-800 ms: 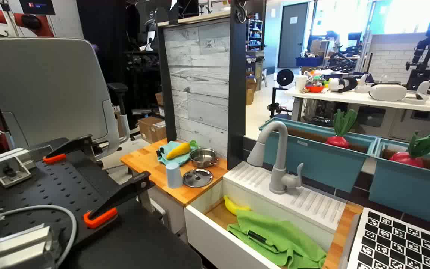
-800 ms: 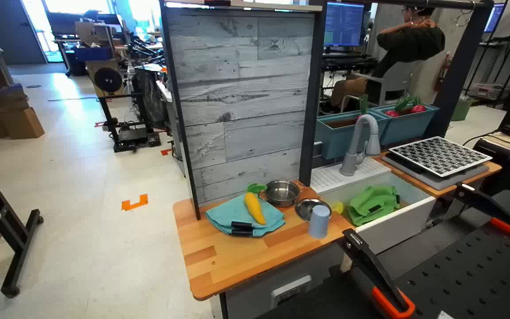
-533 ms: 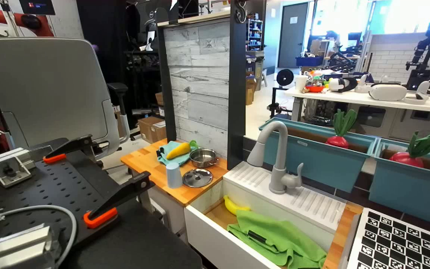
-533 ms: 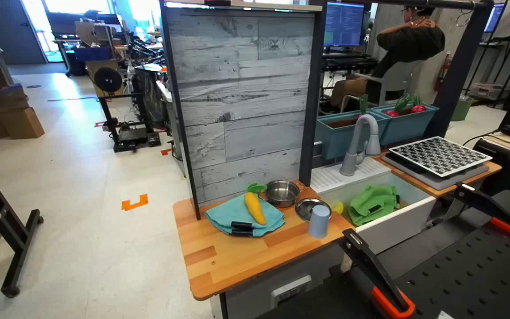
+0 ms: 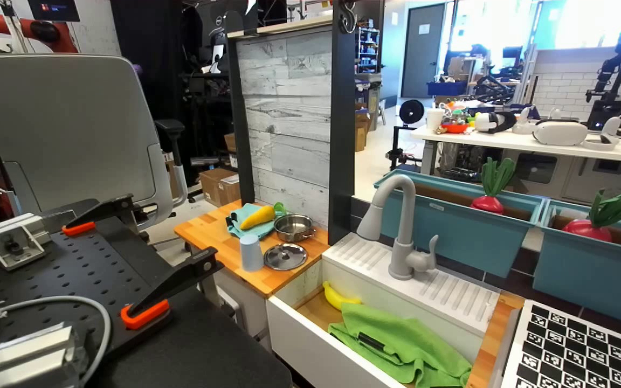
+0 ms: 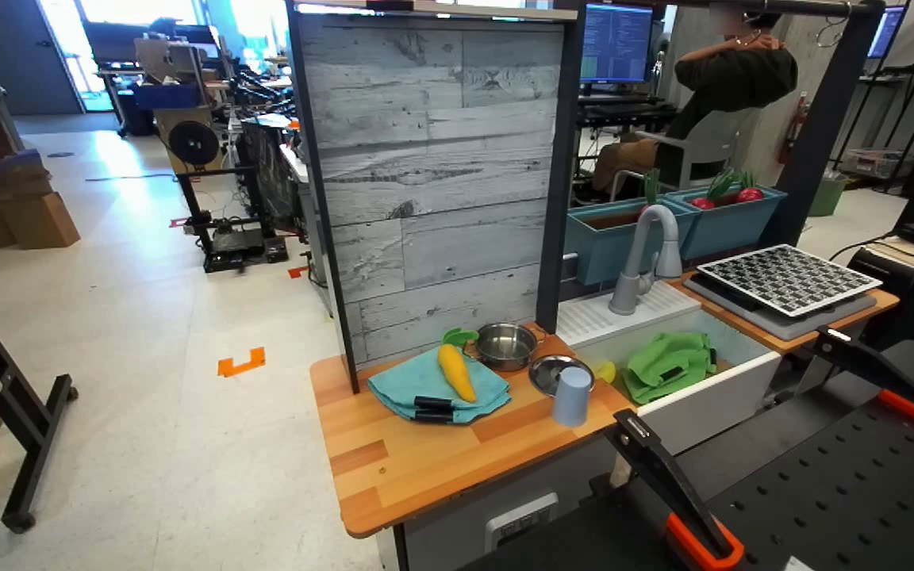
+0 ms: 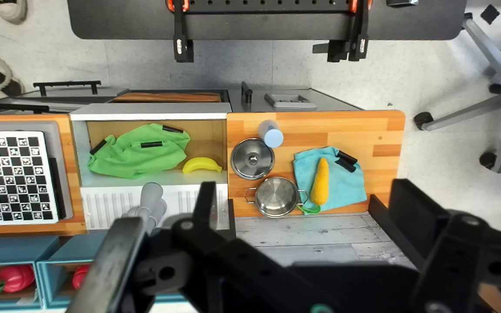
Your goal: Cover the pot with the silver lid
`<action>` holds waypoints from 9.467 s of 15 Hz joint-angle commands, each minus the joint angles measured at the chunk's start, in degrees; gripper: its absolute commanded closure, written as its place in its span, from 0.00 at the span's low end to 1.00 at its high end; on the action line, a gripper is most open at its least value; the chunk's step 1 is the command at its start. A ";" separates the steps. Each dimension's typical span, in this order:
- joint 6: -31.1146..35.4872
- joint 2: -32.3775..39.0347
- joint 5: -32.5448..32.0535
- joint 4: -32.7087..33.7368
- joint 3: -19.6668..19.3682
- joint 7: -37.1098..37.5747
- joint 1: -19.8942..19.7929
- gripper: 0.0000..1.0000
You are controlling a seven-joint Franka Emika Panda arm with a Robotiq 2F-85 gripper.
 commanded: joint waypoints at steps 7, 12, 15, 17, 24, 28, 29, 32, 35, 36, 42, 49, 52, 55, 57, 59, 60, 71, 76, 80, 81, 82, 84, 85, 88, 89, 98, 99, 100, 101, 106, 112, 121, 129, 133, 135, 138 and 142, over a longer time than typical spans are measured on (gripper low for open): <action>22.00 6.49 -4.71 -8.26 2.50 7.26 -1.24 0.00; 33.61 17.18 -9.17 -9.83 2.30 9.46 -1.88 0.00; 37.67 24.67 -11.24 -8.19 1.62 9.14 -1.82 0.00; 40.14 29.53 -10.79 -6.66 1.22 8.45 -1.64 0.00; 47.92 45.46 -9.35 0.73 0.59 6.97 -1.14 0.00; 50.23 54.76 -7.98 6.62 1.73 5.69 -1.49 0.00; 50.69 56.89 -7.97 8.05 1.83 5.75 -1.34 0.00; 50.99 63.74 -7.69 13.26 2.81 5.57 -1.25 0.00; 51.27 69.96 -7.60 18.44 2.98 6.81 -0.11 0.00; 50.71 71.62 -7.58 20.12 2.95 7.02 0.26 0.00; 51.33 79.57 -7.00 28.83 3.81 6.99 0.41 0.00; 51.60 84.57 -7.64 34.88 2.89 7.98 2.36 0.00; 51.99 85.73 -7.91 35.80 2.68 7.96 3.00 0.00; 52.30 86.27 -8.07 36.22 2.62 7.76 3.30 0.26; 52.63 86.13 -8.04 36.36 2.52 7.79 3.42 0.41; 53.02 86.15 -8.02 36.62 2.34 7.83 3.46 0.56; 53.04 86.19 -8.01 36.78 2.33 7.81 3.43 0.62; 53.72 85.24 -7.91 35.69 2.24 7.69 3.04 0.65; 57.67 83.21 -7.42 32.24 2.81 7.40 1.78 0.31; 62.03 81.53 -6.73 29.22 4.08 6.76 -0.69 0.01; 62.79 81.27 -6.67 28.67 4.34 6.58 -1.18 0.00; 63.60 80.78 -6.61 27.90 4.55 6.46 -1.58 0.00; 64.29 79.55 -6.62 26.49 4.63 6.39 -1.82 0.00; 64.47 78.91 -6.69 25.82 4.56 6.44 -1.72 0.00; 63.84 77.00 -7.11 24.28 3.28 7.10 0.43 0.00; 63.52 76.64 -7.24 24.03 2.94 7.24 1.15 0.00; 59.41 78.04 -8.84 24.79 1.52 5.68 6.53 0.00; 58.62 78.37 -9.08 25.12 1.15 5.59 7.19 0.00; 57.77 78.72 -9.36 25.47 0.73 5.50 7.94 0.00; 57.30 78.97 -9.61 25.65 0.30 5.60 8.61 0.00; 56.24 79.92 -10.11 26.58 -0.52 5.39 10.16 0.44; 56.23 80.23 -9.65 28.05 0.36 4.15 8.25 0.38; 54.20 82.02 -9.96 31.49 -0.13 4.14 8.28 0.00; 54.56 83.33 -10.16 32.40 -0.59 4.33 9.06 0.53; 54.68 83.45 -10.15 32.64 -0.63 4.33 9.03 0.83; 54.74 83.24 -10.13 32.68 -0.54 4.19 8.80 0.97; 55.41 82.70 -10.13 31.69 -0.22 3.70 8.17 0.95; 57.40 82.28 -10.67 29.58 -0.95 3.41 8.64 0.95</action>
